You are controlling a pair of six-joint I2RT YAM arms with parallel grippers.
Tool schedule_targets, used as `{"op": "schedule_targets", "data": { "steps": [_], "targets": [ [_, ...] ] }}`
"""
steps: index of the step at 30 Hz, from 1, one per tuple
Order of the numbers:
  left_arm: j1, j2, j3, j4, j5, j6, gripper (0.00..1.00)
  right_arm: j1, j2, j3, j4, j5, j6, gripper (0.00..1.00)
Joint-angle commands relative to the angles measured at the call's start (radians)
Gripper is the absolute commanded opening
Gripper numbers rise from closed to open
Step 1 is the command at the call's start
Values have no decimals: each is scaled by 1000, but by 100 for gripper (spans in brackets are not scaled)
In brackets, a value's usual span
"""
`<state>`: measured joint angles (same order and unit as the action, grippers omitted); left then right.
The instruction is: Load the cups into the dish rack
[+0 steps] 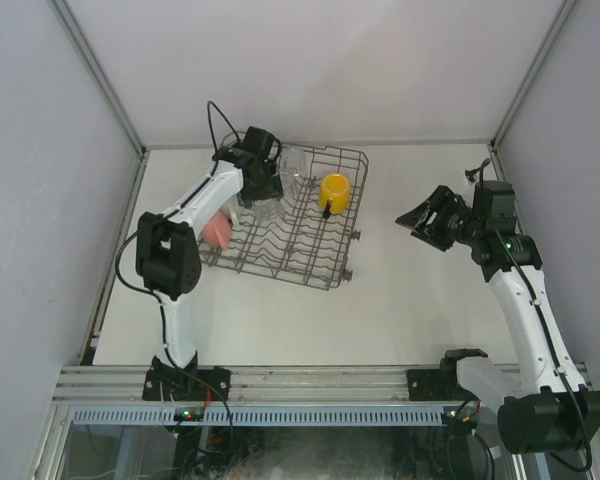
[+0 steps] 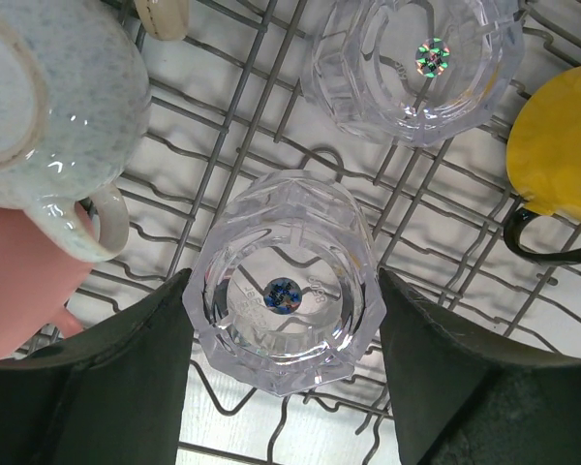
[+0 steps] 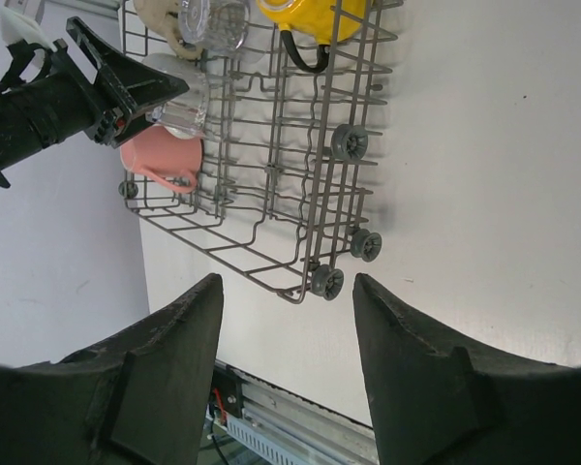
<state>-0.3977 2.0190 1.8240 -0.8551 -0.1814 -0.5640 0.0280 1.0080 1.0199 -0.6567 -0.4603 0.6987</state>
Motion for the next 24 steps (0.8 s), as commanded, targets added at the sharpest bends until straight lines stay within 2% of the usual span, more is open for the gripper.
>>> {"op": "schedule_targets", "data": {
  "steps": [1,15,17,20,24],
  "targets": [
    [-8,22,61,31,-21,13,0,-12,-17,-2,20,-19,-18,56],
    [-44,93,58,41,-35,9,1,-26,-16,-15,26,-33,-21,55],
    [-50,98,54,35,-52,6,10,-26,-17,-17,26,-33,-21,55],
    [-57,100,41,34,-53,5,33,-25,-19,-18,25,-33,-24,55],
    [-65,97,24,35,-49,2,50,-26,-23,-21,25,-33,-24,55]
  ]
}}
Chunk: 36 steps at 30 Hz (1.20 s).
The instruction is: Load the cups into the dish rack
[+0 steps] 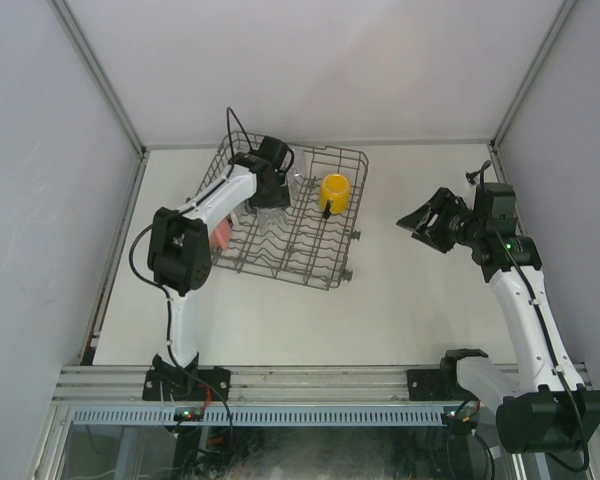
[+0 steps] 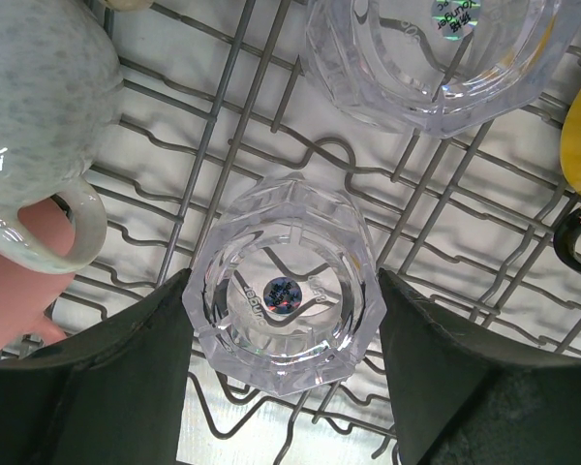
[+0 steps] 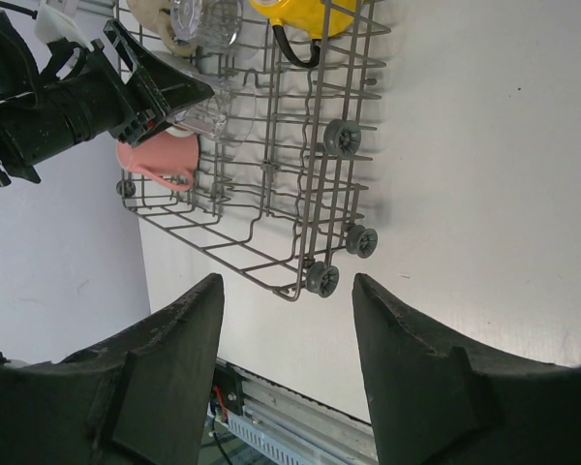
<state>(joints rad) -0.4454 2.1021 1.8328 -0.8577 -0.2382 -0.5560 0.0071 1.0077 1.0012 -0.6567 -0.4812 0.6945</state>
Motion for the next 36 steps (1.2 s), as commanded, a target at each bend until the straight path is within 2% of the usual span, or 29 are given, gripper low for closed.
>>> {"op": "schedule_targets", "data": {
  "steps": [1,5,6,7,11,21,28,36],
  "targets": [
    [-19,10,11,37,7,-7,54,-6,-23,-4,26,-11,-20,55],
    [-34,-20,-18,50,-1,-10,70,3,-19,-5,21,-1,-23,55],
    [-33,-27,-25,51,0,-14,80,6,-16,-6,22,1,-23,56],
    [-33,-35,-31,54,2,-16,86,10,-15,-8,22,2,-23,56],
    [-33,-70,-53,59,6,-28,100,32,-10,-9,25,14,-20,56],
    [-34,-239,-28,25,-26,-45,100,159,68,-7,57,101,-4,57],
    [-11,-367,79,-90,-25,-31,100,295,250,70,28,266,-18,56],
    [-4,-592,-75,-92,10,-18,100,469,457,169,43,406,-7,54]
  ]
}}
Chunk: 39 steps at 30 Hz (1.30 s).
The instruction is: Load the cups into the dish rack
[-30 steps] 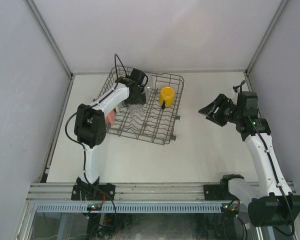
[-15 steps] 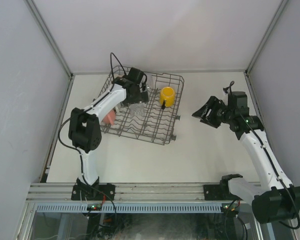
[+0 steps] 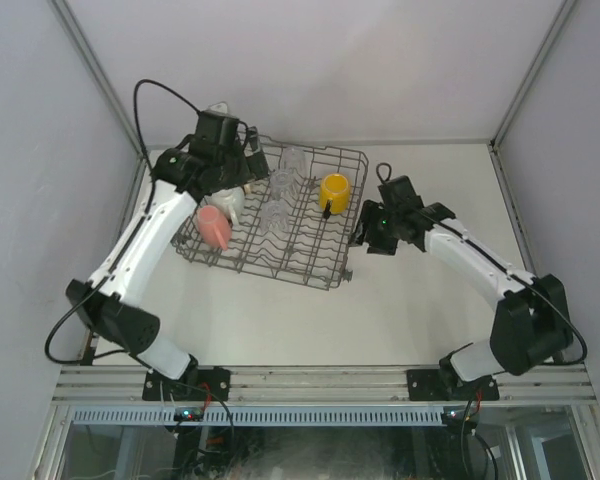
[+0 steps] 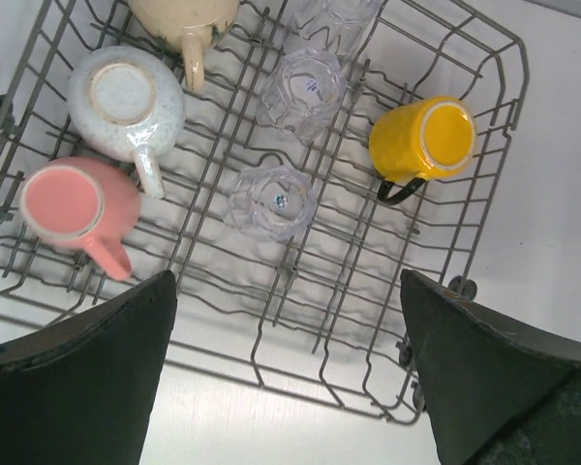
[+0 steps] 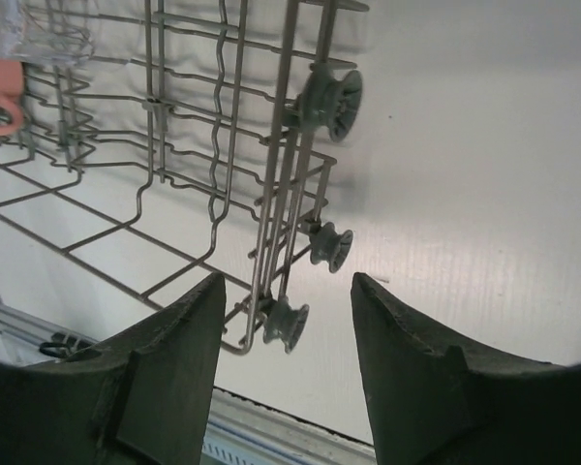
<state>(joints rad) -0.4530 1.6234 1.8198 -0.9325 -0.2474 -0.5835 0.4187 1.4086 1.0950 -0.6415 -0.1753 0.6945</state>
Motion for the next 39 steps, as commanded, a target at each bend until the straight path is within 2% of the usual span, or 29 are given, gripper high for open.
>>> {"op": "schedule_targets", "data": {
  "steps": [1,7,12,15,19,24,31,39],
  "targets": [
    [5,-137,-84,-17,20,9,100,73,83,90,27,114,-7,54],
    [21,-259,-190,8,23,-1,100,155,244,213,-50,271,-4,50],
    [48,-318,-238,12,25,-1,100,176,359,282,-91,361,8,40],
    [70,-354,-272,22,32,-5,100,173,433,334,-119,404,11,28],
    [94,-388,-296,28,39,-6,100,138,473,364,-112,432,14,0],
    [117,-392,-287,25,53,12,100,53,502,423,-103,453,-42,0],
    [137,-357,-237,5,64,41,100,-142,514,472,-100,408,-93,0],
    [143,-301,-199,23,88,43,100,-262,496,508,-118,403,-134,0]
  ]
}}
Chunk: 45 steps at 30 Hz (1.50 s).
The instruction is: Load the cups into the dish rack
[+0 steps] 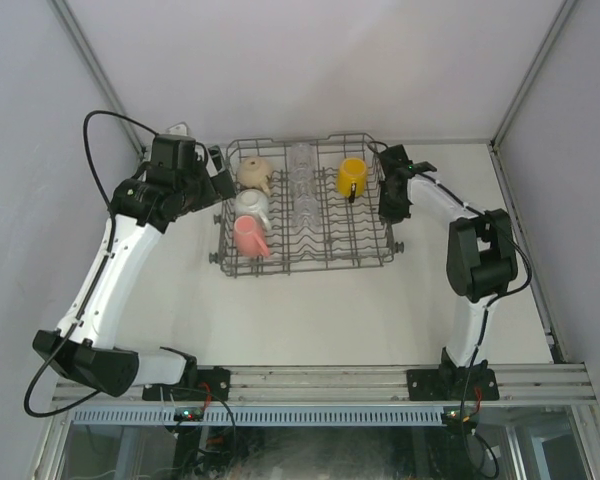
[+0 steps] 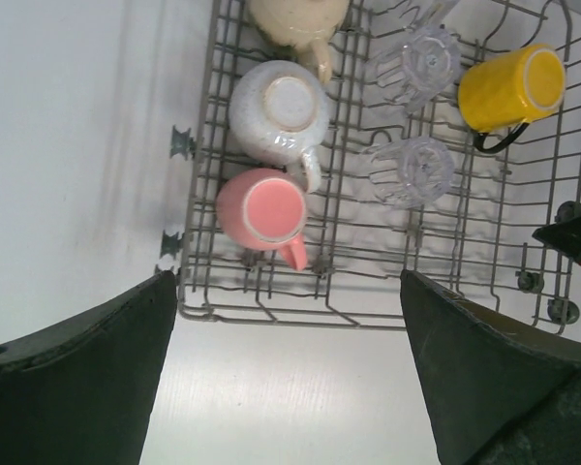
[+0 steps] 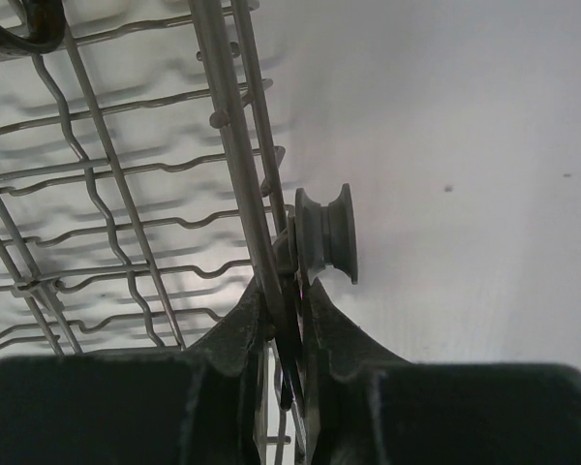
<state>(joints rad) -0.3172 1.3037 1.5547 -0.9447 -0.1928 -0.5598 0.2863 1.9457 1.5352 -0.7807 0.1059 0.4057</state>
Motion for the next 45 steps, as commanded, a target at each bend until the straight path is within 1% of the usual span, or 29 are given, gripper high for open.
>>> {"op": "schedule_targets", "data": {
  "steps": [1,6,7,8,10,11,14,16,19,20,22,23,24,25,26,27,29,31,32,35,39,41,43,45],
  "targets": [
    [6,25,71,38,36,21,100,-141,-43,66,23,116,155,0],
    [6,43,74,67,40,41,100,-160,-44,56,39,87,146,0],
    [6,44,67,80,41,48,100,-157,-44,54,47,81,140,2],
    [8,45,58,90,40,51,100,-154,-47,52,55,75,135,6],
    [9,42,38,117,42,57,100,-148,-56,50,69,67,116,26],
    [10,39,25,130,44,61,100,-145,-66,44,79,70,107,34],
    [15,23,-11,170,43,80,100,-137,-125,4,112,95,88,52],
    [29,2,-44,191,35,85,100,-133,-191,-34,136,111,75,58],
    [65,-60,-111,236,43,86,100,-127,-279,-58,126,140,62,61],
    [78,-87,-140,259,59,91,90,-125,-312,-65,118,143,62,62],
    [106,-151,-190,286,75,105,99,-124,-379,-80,94,143,67,63],
    [118,-173,-205,280,52,106,100,-122,-415,-87,77,136,68,66],
    [131,-192,-213,265,24,109,100,-120,-451,-95,61,123,66,71],
    [141,-209,-213,243,-17,116,100,-114,-485,-103,49,101,59,80],
    [147,-226,-214,223,-66,126,100,-107,-519,-116,38,67,49,96],
    [148,-246,-220,204,-132,135,100,-100,-560,-125,24,28,38,99],
    [153,-289,-259,187,-228,157,100,-82,-599,-133,-33,-47,31,100],
    [154,-357,-377,283,-274,300,100,-52,-652,-173,-58,-79,46,100],
    [155,-390,-442,325,-295,340,100,-37,-681,-199,-61,-88,59,100],
    [156,-477,-626,379,-364,360,100,-3,-768,-275,-59,-109,86,100],
    [155,-594,-865,509,-343,473,100,1,-859,-312,-72,-142,95,100],
    [156,-649,-970,598,-337,477,100,-1,-906,-331,-73,-142,91,100],
    [157,-709,-1058,693,-294,460,100,-7,-950,-336,-77,-133,84,100],
    [157,-755,-1137,753,-325,435,100,-21,-983,-335,-82,-138,79,100]
  ]
}}
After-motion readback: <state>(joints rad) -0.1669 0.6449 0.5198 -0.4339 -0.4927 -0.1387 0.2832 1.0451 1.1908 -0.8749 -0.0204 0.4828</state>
